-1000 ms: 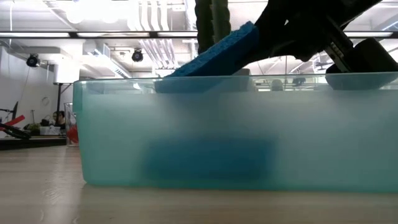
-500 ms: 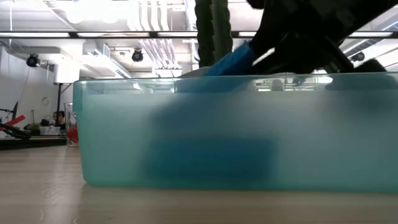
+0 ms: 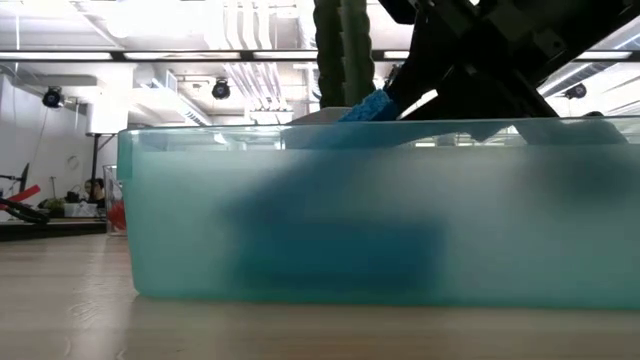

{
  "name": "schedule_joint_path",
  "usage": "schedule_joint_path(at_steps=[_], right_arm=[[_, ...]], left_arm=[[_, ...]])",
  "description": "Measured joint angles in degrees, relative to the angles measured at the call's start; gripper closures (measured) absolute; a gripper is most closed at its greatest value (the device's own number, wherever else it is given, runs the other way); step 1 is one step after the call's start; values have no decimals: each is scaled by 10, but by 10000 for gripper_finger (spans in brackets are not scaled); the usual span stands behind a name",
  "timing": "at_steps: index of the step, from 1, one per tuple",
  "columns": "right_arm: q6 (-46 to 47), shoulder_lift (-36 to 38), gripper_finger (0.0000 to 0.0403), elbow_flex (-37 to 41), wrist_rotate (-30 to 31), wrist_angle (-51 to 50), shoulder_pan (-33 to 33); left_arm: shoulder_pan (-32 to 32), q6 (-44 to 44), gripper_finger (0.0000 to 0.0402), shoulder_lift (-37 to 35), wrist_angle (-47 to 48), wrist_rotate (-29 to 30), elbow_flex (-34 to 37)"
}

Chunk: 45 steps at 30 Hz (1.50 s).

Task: Pick & Place Kitchen Sink Supplies
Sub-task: Stack the sponge on top of the sponge in the green bin

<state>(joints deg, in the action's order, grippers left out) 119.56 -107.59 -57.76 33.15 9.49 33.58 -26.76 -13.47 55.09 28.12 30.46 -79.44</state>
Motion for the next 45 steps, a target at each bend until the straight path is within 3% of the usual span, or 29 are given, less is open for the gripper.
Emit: schedule_joint_path(at_steps=[9, 21, 27, 41, 45], right_arm=[[3, 1, 375, 0, -11, -13, 0], [1, 9, 276, 0, -37, -24, 6], [-2, 28, 245, 0, -32, -36, 19], [-23, 97, 244, 1, -31, -94, 41], [-68, 127, 249, 1, -14, -95, 43]], left_arm=[[0, 0, 238, 0, 5, 0, 0], [0, -2, 238, 0, 12, 0, 0], [0, -2, 238, -1, 14, 0, 0], [0, -1, 238, -5, 15, 0, 0], [0, 1, 238, -6, 15, 5, 0]])
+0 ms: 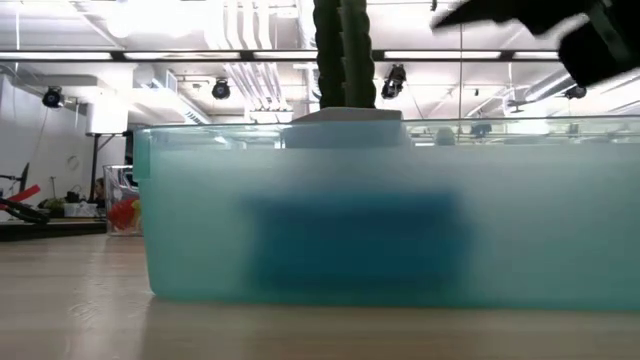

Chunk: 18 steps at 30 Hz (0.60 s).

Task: Pick & Place Kitchen Sink Supplies
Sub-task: Stack the sponge on top of the sponge in the green bin

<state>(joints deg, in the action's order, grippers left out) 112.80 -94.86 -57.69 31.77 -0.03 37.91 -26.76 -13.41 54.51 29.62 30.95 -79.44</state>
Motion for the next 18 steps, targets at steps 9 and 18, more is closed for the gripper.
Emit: schedule_joint_path(at_steps=[9, 18], right_arm=[[-169, 62, 250, -23, 159, 42, 0], [-380, 74, 262, -99, 210, 37, -19]], left_arm=[[15, -28, 238, -14, 0, 18, -1], [103, -52, 239, -28, -1, 9, -2]])
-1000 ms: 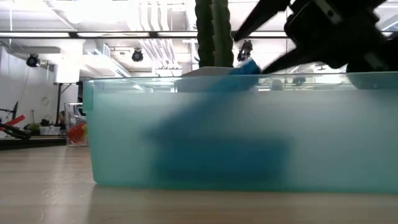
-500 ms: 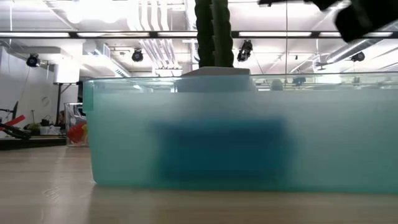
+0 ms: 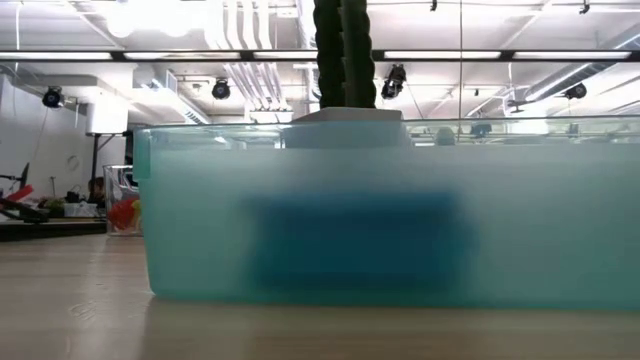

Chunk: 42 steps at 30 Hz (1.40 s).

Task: Pick & Place Kitchen Sink Supplies
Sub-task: Stack the sponge on top of the sponge in the green bin

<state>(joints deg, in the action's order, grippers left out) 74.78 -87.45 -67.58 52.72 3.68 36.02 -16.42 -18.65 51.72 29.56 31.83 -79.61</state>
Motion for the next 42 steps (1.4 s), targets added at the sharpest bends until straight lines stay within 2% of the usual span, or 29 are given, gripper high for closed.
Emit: schedule_joint_path(at_steps=[6, 14, 20, 25, 30, 36, 42], right_arm=[[-171, 14, 271, -54, -1, -1, -9], [-388, 66, 280, -117, -65, -5, -8], [-497, 123, 280, -116, -98, -5, -3], [-525, 158, 280, -112, -114, -32, -1], [-525, 180, 280, -112, -114, -60, -2], [-544, 195, 280, -112, -106, -65, -2], [-550, 195, 280, -112, -43, -64, -4]], left_arm=[[91, -54, 238, 14, 5, -61, 0], [264, -152, 238, 71, 44, -212, 0], [387, -185, 238, 123, 94, -321, 0], [442, -165, 238, 172, 127, -398, 0], [469, -127, 233, 227, 174, -415, 0], [492, -72, 182, 301, 180, -443, -2], [494, 22, 149, 385, 164, -469, -20]])
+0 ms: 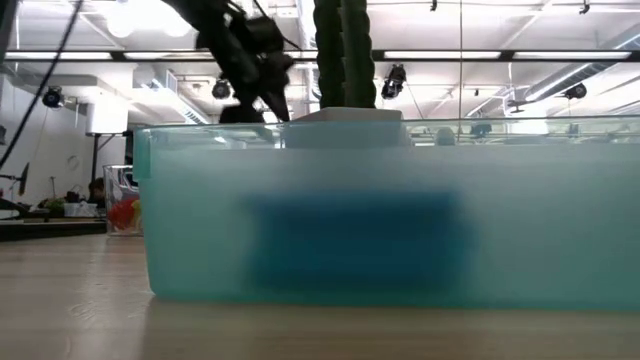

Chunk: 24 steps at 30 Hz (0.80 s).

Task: Pick & Place Kitchen Sink Supplies
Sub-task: Stack the sponge on top of the sponge in the green bin

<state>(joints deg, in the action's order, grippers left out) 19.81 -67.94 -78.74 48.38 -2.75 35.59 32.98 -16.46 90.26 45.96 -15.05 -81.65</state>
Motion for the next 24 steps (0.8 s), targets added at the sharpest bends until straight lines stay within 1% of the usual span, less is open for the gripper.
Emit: schedule_joint_path(at_steps=[5, 8, 12, 16, 19, 24], right_arm=[[5, 0, 280, 0, 46, 4, 0], [6, 0, 280, -3, 59, 5, 0], [12, 3, 280, -3, 62, 5, 0], [22, 6, 280, -3, 71, 5, 0], [26, 6, 280, -3, 77, 5, 0], [27, 6, 280, -3, 78, 5, 0]], left_arm=[[2, 66, 152, 66, 1, 10, -29], [2, 108, 152, 94, 1, 13, -53], [2, 155, 152, 132, 16, 29, -75], [2, 166, 152, 166, 41, 41, -83], [2, 168, 152, 187, 49, 60, -72], [2, 198, 152, 225, 47, 61, -70]])
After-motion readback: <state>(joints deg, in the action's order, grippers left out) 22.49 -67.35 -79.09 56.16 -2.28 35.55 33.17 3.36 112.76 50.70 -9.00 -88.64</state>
